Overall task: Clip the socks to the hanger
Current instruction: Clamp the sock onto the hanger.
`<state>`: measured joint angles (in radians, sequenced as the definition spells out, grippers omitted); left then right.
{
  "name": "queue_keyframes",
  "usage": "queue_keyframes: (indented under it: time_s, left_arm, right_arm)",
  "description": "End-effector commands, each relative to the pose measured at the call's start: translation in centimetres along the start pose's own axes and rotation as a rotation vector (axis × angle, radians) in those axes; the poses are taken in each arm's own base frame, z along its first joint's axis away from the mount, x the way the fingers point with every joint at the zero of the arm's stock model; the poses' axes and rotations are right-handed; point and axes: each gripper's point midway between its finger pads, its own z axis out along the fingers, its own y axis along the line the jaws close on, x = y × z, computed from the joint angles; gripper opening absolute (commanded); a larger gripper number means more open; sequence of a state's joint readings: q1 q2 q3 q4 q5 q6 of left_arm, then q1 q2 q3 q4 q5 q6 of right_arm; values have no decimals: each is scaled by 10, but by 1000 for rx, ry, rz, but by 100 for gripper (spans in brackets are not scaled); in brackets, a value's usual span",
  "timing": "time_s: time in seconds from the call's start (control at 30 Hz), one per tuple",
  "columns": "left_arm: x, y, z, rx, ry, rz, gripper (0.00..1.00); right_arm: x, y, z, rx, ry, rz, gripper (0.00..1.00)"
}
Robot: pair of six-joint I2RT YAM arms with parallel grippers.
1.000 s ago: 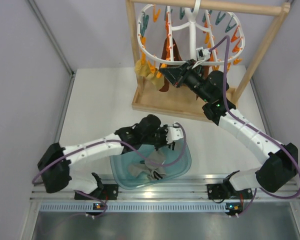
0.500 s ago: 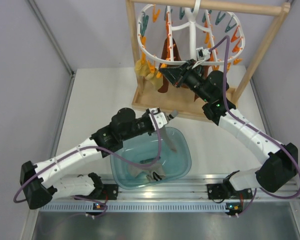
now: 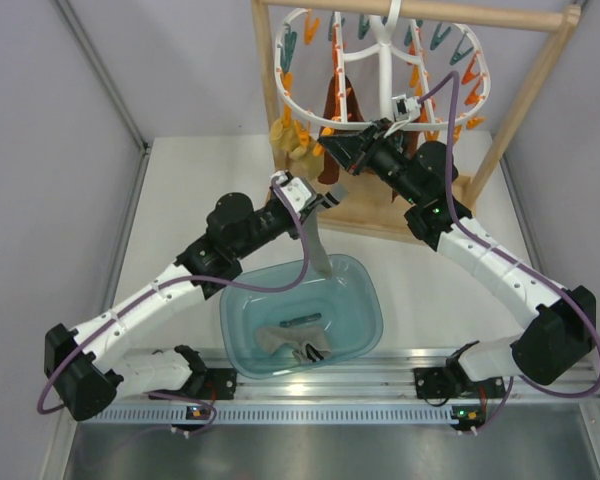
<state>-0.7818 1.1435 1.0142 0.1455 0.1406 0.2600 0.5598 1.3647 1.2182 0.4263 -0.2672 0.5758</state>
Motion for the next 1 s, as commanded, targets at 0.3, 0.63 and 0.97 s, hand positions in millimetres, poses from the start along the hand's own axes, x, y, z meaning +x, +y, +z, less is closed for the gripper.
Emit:
queue_keyframes:
  time_s: [0.3,0.63,0.97]
  left_arm:
    - [-54,35,4,-60,-153,-2,0]
    - [-62,56,12,-84,-175,-8,0]
    - [-74,61,11,-70,-212,28,0]
  right_arm:
    - [-39,19,-3,-50,-97,-51,0]
    - [-37,20,-4,-59,-89,-58,0]
    - [-34,17,-4,-59,-82,-69,0]
